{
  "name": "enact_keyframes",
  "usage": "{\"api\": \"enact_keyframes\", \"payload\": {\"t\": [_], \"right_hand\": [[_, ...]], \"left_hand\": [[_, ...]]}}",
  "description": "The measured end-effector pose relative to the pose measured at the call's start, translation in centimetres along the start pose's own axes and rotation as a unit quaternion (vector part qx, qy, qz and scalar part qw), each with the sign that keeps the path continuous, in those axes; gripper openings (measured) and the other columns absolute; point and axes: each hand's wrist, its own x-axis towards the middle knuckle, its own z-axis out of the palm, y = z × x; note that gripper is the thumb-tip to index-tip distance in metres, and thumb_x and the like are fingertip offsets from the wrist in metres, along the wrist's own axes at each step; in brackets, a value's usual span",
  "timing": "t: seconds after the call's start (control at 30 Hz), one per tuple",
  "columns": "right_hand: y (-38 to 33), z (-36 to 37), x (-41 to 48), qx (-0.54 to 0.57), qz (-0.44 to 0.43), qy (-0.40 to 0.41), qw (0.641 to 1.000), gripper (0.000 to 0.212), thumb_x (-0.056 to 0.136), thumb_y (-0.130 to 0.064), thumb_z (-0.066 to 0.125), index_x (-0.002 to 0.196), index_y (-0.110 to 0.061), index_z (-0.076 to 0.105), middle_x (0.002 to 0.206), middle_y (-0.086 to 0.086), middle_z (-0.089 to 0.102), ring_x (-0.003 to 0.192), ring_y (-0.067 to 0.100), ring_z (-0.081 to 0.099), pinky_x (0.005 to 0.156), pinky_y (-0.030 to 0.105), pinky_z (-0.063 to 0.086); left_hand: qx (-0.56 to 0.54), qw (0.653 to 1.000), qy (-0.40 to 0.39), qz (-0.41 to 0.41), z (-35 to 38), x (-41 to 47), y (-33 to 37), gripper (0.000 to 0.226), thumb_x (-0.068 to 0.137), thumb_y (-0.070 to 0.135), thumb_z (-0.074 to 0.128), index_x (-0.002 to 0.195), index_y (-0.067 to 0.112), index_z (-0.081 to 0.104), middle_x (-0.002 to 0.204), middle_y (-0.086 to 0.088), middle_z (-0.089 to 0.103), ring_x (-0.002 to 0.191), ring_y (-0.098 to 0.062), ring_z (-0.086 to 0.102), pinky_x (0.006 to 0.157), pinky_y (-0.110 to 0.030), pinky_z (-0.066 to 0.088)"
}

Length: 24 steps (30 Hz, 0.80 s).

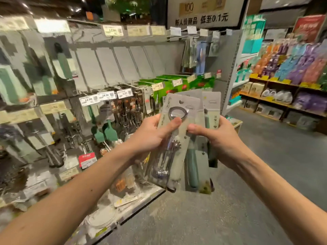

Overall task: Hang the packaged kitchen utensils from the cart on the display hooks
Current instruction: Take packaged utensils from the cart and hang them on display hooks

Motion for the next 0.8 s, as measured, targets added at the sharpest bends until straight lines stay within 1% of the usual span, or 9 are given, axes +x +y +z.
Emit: {"api": "enact_keyframes", "payload": {"t": [0.1,0.2,0.23,0.3,0.37,0.47,0.57,0.7,0.8], "right_hand": [[0.1,-3.0,4.4,-0.005,-0.017,0.02,1.0,0.053,0.064,-0.013,0.081,0.114,-0.01,0.063,0.1,0.005,0.077,0.09,0.02,0.074,0.066,0.028,0.059],[0.6,-6.0,9.8,-0.015,-0.027,0.039,0.999,0.053,0.067,-0.013,0.082,0.117,-0.013,0.062,0.103,0.003,0.076,0.092,0.018,0.074,0.069,0.03,0.06],[0.7,-6.9,11.7,-0.018,-0.027,0.043,0.999,0.055,0.067,-0.014,0.082,0.117,-0.013,0.062,0.104,0.003,0.076,0.093,0.019,0.074,0.071,0.033,0.061],[1.0,-8.5,15.6,-0.022,-0.021,0.048,0.998,0.056,0.065,-0.014,0.083,0.117,-0.013,0.062,0.104,0.004,0.076,0.093,0.021,0.074,0.072,0.036,0.06],[1.0,-10.0,19.4,-0.021,-0.011,0.057,0.998,0.054,0.064,-0.012,0.083,0.114,-0.011,0.062,0.101,0.006,0.077,0.089,0.022,0.075,0.068,0.033,0.06],[1.2,-12.2,25.0,-0.061,-0.018,0.075,0.995,0.051,0.065,-0.013,0.085,0.111,-0.012,0.064,0.097,0.004,0.077,0.087,0.02,0.075,0.068,0.03,0.06],[1.5,-14.8,30.2,-0.095,-0.034,0.105,0.989,0.051,0.065,-0.015,0.088,0.111,-0.014,0.065,0.095,0.001,0.078,0.087,0.017,0.075,0.073,0.032,0.06],[1.8,-17.9,35.8,-0.112,-0.062,0.135,0.983,0.056,0.064,-0.021,0.089,0.114,-0.016,0.064,0.096,-0.002,0.077,0.087,0.014,0.075,0.075,0.034,0.06],[2.1,-20.1,39.9,-0.112,-0.078,0.135,0.981,0.05,0.067,-0.016,0.088,0.111,-0.013,0.065,0.095,0.0,0.078,0.085,0.016,0.075,0.074,0.034,0.061]], "left_hand": [[0.009,0.999,-0.049,-0.002,0.7,5.4,0.0,0.06,0.08,0.049,0.061,0.126,0.01,0.057,0.115,-0.016,0.071,0.103,-0.034,0.07,0.085,-0.05,0.059],[0.054,0.996,-0.067,0.024,1.1,11.6,-0.2,0.056,0.082,0.048,0.057,0.125,0.012,0.057,0.116,-0.014,0.07,0.105,-0.031,0.069,0.089,-0.047,0.058],[0.052,0.996,-0.064,0.028,1.2,13.7,-0.4,0.052,0.084,0.045,0.057,0.124,0.013,0.058,0.115,-0.012,0.071,0.105,-0.031,0.069,0.089,-0.046,0.058],[0.019,0.998,-0.05,0.019,1.4,18.3,-1.0,0.043,0.088,0.038,0.06,0.122,0.012,0.059,0.114,-0.014,0.071,0.105,-0.034,0.069,0.09,-0.05,0.057],[-0.007,0.999,-0.035,0.011,1.5,22.8,-1.6,0.04,0.089,0.034,0.063,0.121,0.01,0.061,0.113,-0.014,0.072,0.104,-0.033,0.07,0.093,-0.054,0.055],[0.011,0.999,-0.02,0.042,1.7,29.5,-2.1,0.032,0.091,0.031,0.065,0.119,0.014,0.065,0.109,-0.006,0.075,0.101,-0.024,0.072,0.093,-0.046,0.056],[-0.006,0.998,-0.015,0.063,2.6,35.3,-2.3,0.019,0.095,0.019,0.062,0.114,0.014,0.066,0.102,-0.005,0.076,0.092,-0.019,0.074,0.082,-0.034,0.06],[-0.01,0.995,-0.009,0.096,4.4,41.3,-2.6,0.025,0.094,0.031,0.06,0.114,0.016,0.066,0.105,-0.005,0.076,0.094,-0.019,0.073,0.083,-0.033,0.059],[0.004,0.994,0.02,0.109,4.9,46.1,-2.9,0.017,0.096,0.024,0.061,0.109,0.015,0.068,0.1,-0.005,0.077,0.089,-0.018,0.074,0.075,-0.03,0.059]]}}
